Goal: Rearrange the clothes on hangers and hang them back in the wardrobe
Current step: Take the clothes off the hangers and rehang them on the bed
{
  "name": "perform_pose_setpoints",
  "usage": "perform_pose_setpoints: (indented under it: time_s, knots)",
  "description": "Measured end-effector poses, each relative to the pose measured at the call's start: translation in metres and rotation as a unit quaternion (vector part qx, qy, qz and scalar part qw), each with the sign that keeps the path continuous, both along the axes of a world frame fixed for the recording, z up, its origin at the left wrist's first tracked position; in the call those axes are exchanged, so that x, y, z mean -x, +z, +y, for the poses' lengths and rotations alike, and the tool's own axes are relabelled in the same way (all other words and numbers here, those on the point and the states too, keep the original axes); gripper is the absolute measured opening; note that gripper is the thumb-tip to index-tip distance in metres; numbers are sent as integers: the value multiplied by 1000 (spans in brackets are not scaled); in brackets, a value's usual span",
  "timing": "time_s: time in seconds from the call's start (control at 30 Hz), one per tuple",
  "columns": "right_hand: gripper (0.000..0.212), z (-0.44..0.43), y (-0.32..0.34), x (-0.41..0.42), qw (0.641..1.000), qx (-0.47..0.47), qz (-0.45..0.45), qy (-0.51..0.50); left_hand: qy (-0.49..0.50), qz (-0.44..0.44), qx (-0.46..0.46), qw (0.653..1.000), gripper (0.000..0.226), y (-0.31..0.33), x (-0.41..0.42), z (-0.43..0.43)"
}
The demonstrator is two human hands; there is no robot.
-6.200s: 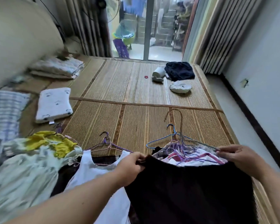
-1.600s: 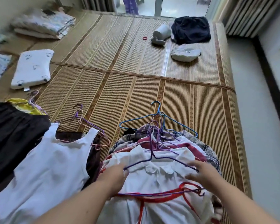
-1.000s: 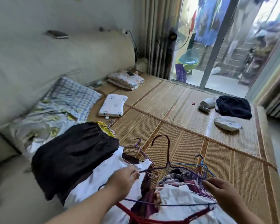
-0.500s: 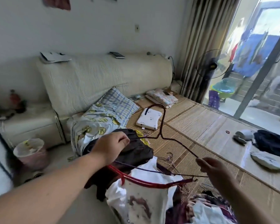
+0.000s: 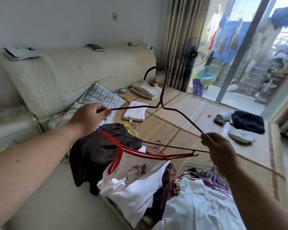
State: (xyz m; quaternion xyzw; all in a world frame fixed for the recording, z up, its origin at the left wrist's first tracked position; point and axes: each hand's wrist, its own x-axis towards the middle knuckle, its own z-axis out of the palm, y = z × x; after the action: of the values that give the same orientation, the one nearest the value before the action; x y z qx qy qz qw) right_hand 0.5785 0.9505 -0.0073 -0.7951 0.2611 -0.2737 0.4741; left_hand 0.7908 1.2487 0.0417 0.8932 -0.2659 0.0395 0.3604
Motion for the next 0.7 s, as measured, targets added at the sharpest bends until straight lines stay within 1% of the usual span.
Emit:
perform_pose_setpoints:
  time_s: [0.13, 0.2, 0.3, 0.4, 0.47, 0.57, 0.7]
  knots:
    - [21, -48, -8, 79, 998, -25, -10, -57, -56, -6, 3, 998, 13, -1, 47, -70]
    - [17, -75, -13, 125, 996, -26, -9, -83, -85, -8, -2, 996, 13, -2, 79, -109]
    - [12, -121, -22, 209, 992, -35, -14, -117, -134, -1, -6, 991, 13, -9, 142, -180]
    - [13, -175, -34, 290, 989, -67, -26, -129, -157, -3, -3, 988, 12, -19, 213, -250]
    - [14, -205, -40, 323, 990, -71, -16, -117, -150, 3, 3, 989, 11, -24, 245, -279]
    - [14, -246, -41, 365, 993, -85, 9, -85, -103, 23, -6, 994, 16, -29, 290, -319]
    - [14, -280, -31, 377, 995, -87, 19, -36, -34, 43, -10, 998, 19, -23, 325, -337]
